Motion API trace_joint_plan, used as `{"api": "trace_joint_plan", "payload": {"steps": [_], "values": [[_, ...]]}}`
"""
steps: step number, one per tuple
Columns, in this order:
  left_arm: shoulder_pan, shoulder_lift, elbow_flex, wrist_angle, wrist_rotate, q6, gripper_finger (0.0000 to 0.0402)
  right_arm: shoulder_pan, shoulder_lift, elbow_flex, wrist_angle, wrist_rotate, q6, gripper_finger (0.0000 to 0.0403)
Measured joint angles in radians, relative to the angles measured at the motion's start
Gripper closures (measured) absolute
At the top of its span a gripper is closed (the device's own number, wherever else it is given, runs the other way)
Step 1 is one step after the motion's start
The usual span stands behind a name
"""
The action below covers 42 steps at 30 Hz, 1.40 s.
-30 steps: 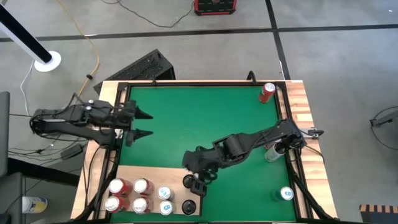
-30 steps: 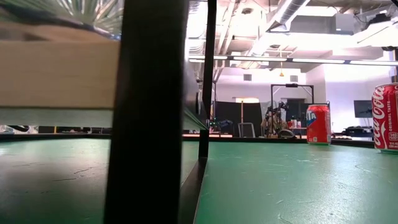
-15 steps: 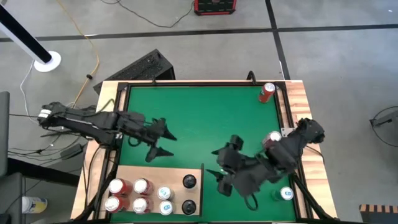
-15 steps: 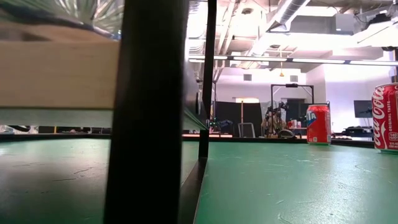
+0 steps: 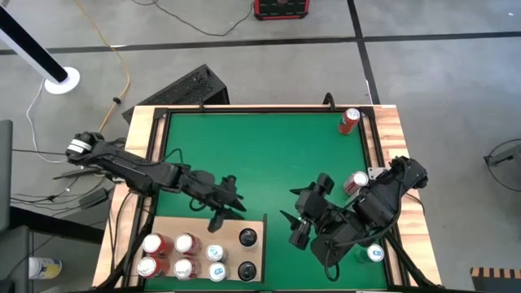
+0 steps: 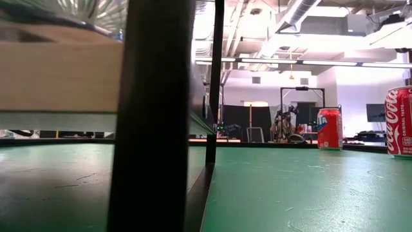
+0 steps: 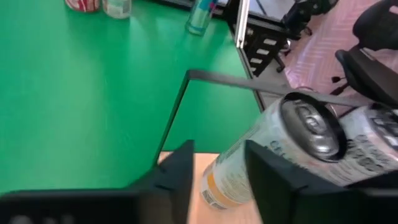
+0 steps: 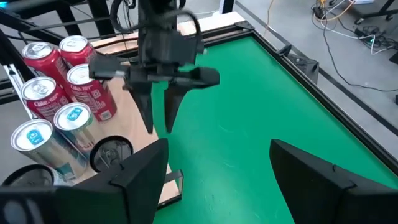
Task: Place canned beverage on shelf
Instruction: Put the bottom left white yellow soda can on the shelf aligned with the other white yellow soda can
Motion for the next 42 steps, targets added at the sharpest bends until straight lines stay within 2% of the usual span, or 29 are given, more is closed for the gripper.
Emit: {"api": "trace_joint_plan", "payload": {"steps": [4, 6, 14, 20, 42], "values": [[-0.005, 0.054, 0.000, 0.054, 0.013, -0.003, 0.0375, 0.005, 0.000, 0.000, -0.004, -0.002, -0.001, 0.0100], [-0.012, 0.080, 0.000, 0.092, 0.022, -0.015, 0.0393, 0.007, 0.000, 0.000, -0.009, -0.006, -0.003, 0.0100], [-0.058, 0.157, 0.000, 0.170, -0.013, -0.046, 0.0401, 0.013, 0.000, 0.000, -0.030, -0.044, -0.008, 0.0100], [-0.080, 0.160, 0.000, 0.176, -0.060, -0.047, 0.0401, 0.013, 0.000, 0.000, -0.031, -0.059, -0.013, 0.0100], [-0.124, 0.176, 0.000, 0.206, -0.051, -0.052, 0.0401, 0.013, 0.001, 0.000, -0.018, -0.061, -0.012, 0.0100]]}}
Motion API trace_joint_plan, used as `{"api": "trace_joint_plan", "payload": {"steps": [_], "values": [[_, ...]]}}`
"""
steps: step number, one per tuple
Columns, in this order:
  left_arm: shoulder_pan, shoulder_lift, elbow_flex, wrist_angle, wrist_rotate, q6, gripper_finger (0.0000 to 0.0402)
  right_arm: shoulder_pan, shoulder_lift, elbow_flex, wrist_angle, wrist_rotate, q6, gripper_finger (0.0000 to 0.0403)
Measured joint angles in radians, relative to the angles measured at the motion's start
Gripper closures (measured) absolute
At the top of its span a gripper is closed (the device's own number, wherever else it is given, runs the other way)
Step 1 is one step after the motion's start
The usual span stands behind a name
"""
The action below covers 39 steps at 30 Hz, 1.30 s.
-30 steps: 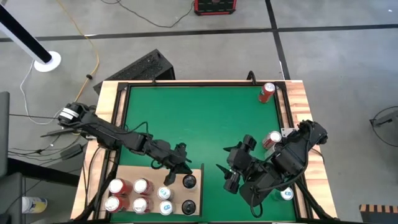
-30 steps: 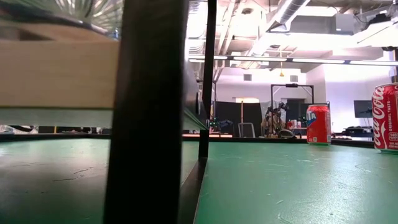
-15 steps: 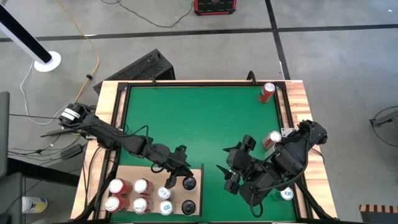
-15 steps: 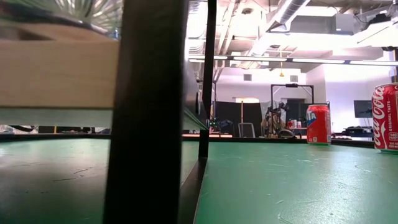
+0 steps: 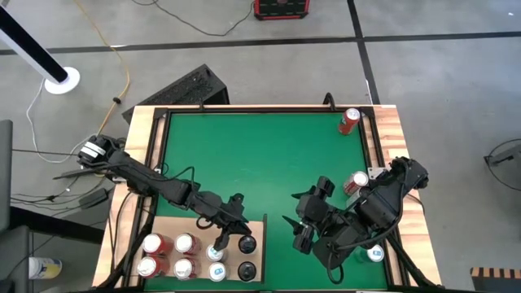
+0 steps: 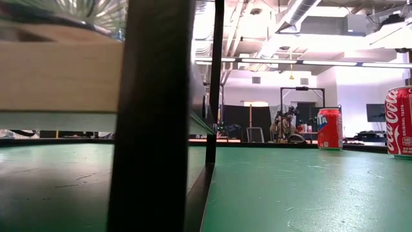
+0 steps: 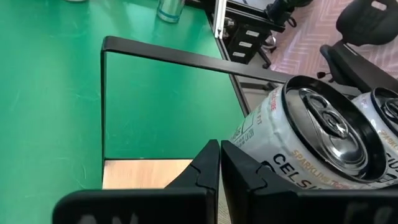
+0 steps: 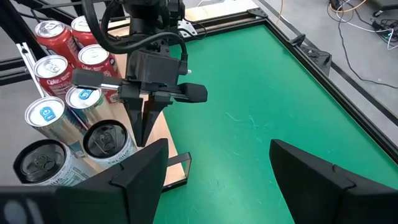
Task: Place canned beverage on shelf
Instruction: Put the bottom left white yellow soda can on the shelf aligned with the other white yellow soda can
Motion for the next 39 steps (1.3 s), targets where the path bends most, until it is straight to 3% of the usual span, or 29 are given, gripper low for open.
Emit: {"api": "trace_joint_plan", "payload": {"steps": [30, 35, 39], "values": [[0.012, -0.020, 0.000, -0.032, 0.022, 0.013, 0.0401, 0.000, 0.000, 0.000, 0.000, 0.000, 0.000, 0.0100], [0.060, -0.109, 0.000, -0.147, 0.015, 0.060, 0.0401, 0.000, 0.000, 0.000, 0.000, 0.000, 0.000, 0.0100], [0.083, -0.234, 0.000, -0.343, 0.038, 0.063, 0.0401, 0.000, 0.000, 0.000, 0.008, 0.000, 0.000, 0.0100]]}}
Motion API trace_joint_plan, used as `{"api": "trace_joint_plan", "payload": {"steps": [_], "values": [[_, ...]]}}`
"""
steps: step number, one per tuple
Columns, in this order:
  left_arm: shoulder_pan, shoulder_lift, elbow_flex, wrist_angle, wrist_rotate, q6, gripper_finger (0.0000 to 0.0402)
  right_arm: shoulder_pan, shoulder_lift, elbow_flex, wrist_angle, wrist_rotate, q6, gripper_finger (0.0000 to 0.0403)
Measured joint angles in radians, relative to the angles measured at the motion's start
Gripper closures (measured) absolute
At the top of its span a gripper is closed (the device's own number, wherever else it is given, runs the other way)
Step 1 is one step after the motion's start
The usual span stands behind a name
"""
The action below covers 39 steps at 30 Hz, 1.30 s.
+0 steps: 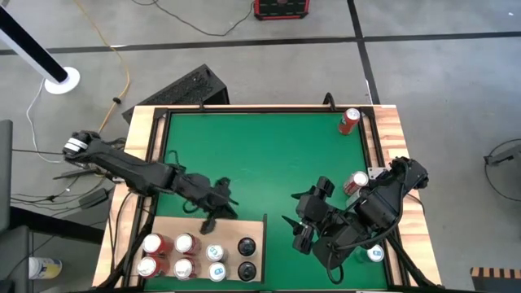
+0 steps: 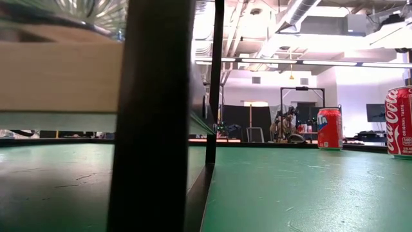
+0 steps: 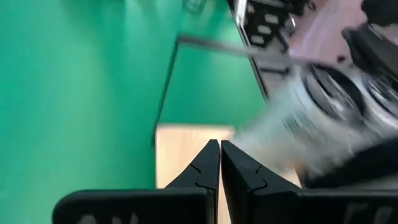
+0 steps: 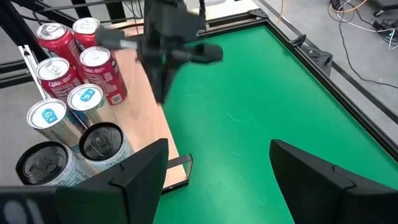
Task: Place canned beverage on shelf
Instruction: Put the bottom left white yellow soda can on the shelf aligned with the other white yellow soda can, then adjust the blue soda can
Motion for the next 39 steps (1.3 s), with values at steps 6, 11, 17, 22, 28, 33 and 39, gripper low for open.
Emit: {"api": "trace_joint_plan", "payload": {"steps": [6, 11, 17, 22, 28, 33, 39], "values": [[-0.050, -0.175, 0.000, -0.267, 0.124, -0.038, 0.0401, -0.002, 0.000, 0.000, 0.003, 0.000, 0.000, 0.0100], [-0.129, -0.213, 0.000, -0.308, 0.179, -0.044, 0.0401, -0.023, 0.000, 0.000, 0.004, 0.000, 0.000, 0.0100], [-0.217, -0.170, 0.000, -0.292, 0.220, -0.030, 0.0401, -0.052, 0.000, 0.000, 0.004, 0.000, -0.001, 0.0100], [-0.232, -0.115, 0.000, -0.281, 0.220, 0.008, 0.0401, -0.070, 0.000, 0.000, 0.004, -0.008, -0.003, 0.0100], [-0.232, -0.066, 0.000, -0.221, 0.253, 0.049, 0.0401, -0.090, 0.000, 0.000, 0.012, -0.068, -0.028, 0.0100], [-0.232, -0.008, 0.000, -0.154, 0.307, 0.066, 0.0401, -0.095, 0.000, 0.000, 0.015, -0.093, -0.051, 0.0100], [-0.232, 0.065, 0.000, -0.068, 0.371, 0.066, 0.0401, -0.094, 0.000, 0.000, 0.014, -0.102, -0.054, 0.0100]]}}
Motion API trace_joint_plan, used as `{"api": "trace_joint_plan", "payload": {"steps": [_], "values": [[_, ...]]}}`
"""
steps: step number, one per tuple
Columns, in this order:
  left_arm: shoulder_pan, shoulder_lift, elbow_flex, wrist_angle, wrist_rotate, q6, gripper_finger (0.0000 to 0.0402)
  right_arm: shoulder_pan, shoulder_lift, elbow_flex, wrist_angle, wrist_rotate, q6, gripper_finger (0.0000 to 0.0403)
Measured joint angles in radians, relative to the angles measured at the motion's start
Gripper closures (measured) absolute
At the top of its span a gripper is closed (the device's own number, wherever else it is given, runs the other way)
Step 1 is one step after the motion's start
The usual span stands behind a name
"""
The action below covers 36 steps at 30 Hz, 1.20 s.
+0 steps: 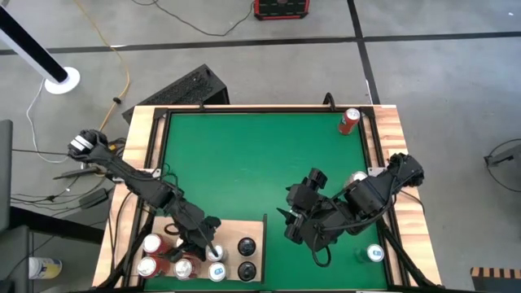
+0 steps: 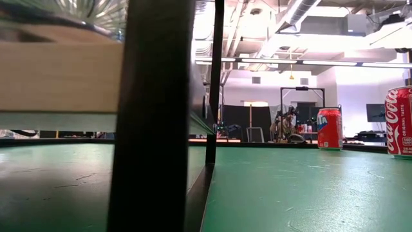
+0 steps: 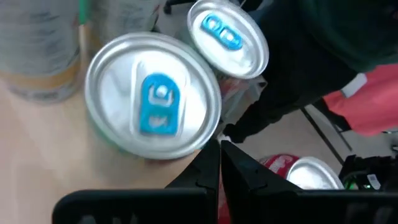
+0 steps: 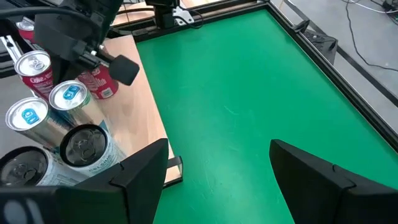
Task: Place canned beverage on shelf
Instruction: Adjust the blue soda can
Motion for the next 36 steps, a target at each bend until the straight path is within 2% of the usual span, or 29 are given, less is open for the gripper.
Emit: {"api": "trace_joint_plan", "payload": {"steps": [32, 36], "values": [[0.032, 0.004, 0.000, 0.040, 0.000, 0.077, 0.0402, 0.000, 0.000, 0.000, 0.000, -0.002, 0.000, 0.0100], [0.041, -0.004, 0.000, 0.033, 0.042, 0.055, 0.0402, 0.000, 0.000, 0.000, 0.001, -0.003, 0.000, 0.0100]]}}
